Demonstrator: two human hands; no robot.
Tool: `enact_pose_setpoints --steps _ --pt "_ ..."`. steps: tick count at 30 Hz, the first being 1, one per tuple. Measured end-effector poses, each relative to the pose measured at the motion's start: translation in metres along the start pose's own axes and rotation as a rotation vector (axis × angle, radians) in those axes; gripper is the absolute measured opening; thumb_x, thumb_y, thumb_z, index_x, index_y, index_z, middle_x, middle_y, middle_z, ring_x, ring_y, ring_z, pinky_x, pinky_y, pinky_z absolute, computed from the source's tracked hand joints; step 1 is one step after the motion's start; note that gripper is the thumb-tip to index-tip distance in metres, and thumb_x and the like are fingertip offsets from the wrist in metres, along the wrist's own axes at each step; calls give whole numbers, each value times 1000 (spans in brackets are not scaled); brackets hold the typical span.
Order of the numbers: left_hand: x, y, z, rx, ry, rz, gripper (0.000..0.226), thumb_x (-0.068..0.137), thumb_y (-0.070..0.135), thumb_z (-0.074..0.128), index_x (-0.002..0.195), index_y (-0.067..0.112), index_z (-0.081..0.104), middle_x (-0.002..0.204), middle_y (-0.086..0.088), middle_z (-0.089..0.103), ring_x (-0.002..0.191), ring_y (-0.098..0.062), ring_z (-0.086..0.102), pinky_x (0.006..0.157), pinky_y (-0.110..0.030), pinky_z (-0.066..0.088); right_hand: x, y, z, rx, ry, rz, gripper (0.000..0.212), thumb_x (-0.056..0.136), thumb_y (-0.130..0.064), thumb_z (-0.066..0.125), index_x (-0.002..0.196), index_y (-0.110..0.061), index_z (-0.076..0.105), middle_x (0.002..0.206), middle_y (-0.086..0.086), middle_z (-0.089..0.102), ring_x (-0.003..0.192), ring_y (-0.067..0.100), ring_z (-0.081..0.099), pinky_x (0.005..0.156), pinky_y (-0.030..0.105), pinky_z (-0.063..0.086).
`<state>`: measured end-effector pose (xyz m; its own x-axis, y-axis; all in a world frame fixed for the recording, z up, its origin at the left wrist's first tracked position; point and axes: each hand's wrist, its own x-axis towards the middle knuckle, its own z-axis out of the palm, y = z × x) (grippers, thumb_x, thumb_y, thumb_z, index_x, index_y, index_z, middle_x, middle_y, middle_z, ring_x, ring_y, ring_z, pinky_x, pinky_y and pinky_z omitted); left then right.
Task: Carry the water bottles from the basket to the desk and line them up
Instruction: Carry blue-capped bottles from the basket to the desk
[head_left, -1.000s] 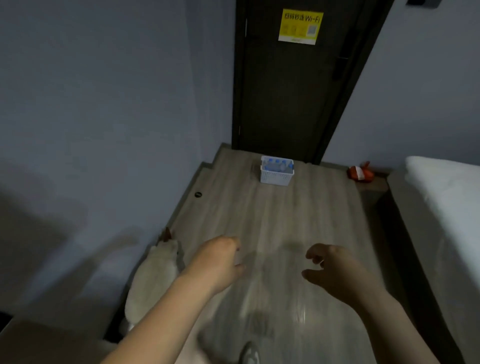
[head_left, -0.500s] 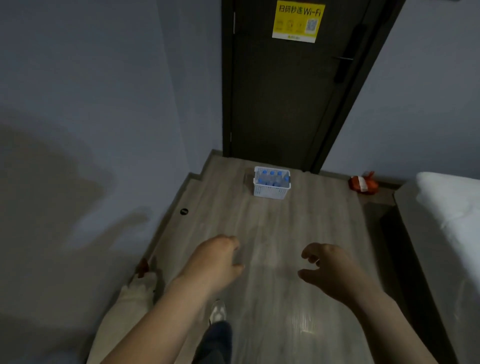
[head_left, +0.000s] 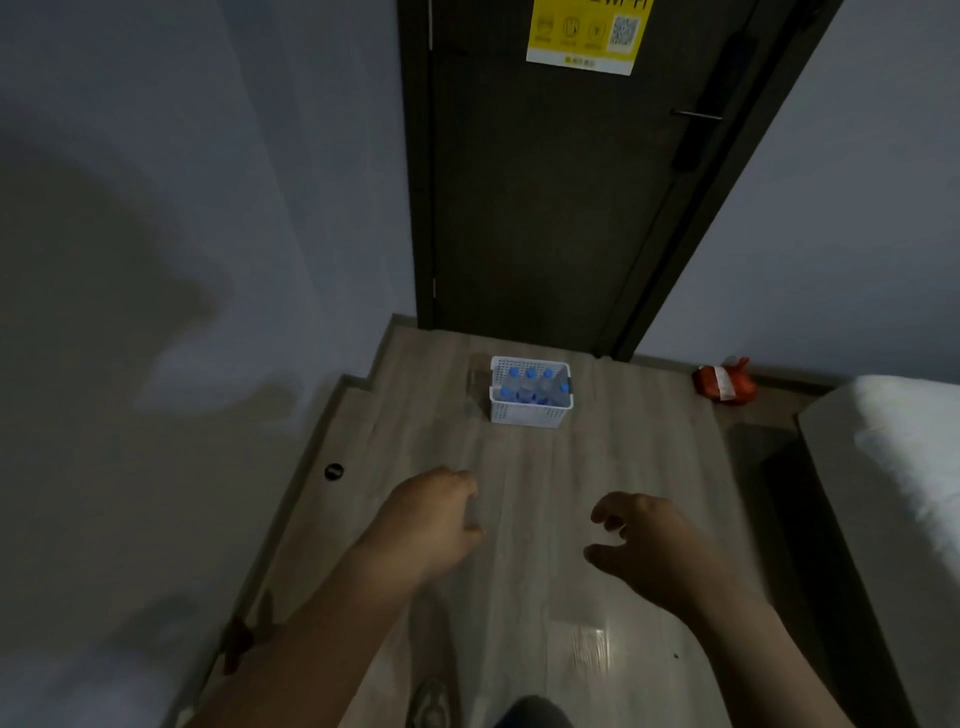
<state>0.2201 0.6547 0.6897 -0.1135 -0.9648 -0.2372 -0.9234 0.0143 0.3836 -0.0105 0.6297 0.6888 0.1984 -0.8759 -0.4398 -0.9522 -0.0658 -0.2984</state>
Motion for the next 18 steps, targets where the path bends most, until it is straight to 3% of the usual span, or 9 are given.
enact_pose_setpoints --steps 8,18 --pt "118 -2 -19 -55 -37 -33 28 84 32 59 103 12 57 105 -4 58 95 -19 56 81 -29 46 110 17 -50 8 -44 4 40 83 -38 67 121 -30 55 118 -8 60 96 3 56 79 16 46" --pt "272 27 -37 -88 -25 -112 33 86 34 59 113 16 55 115 -2 57 105 -18 55 89 -27 44 257 56 -139 -15 -65 -84 40 86 -33 65 124 -23 56 119 -3 61 103 8 58 88 22 51"
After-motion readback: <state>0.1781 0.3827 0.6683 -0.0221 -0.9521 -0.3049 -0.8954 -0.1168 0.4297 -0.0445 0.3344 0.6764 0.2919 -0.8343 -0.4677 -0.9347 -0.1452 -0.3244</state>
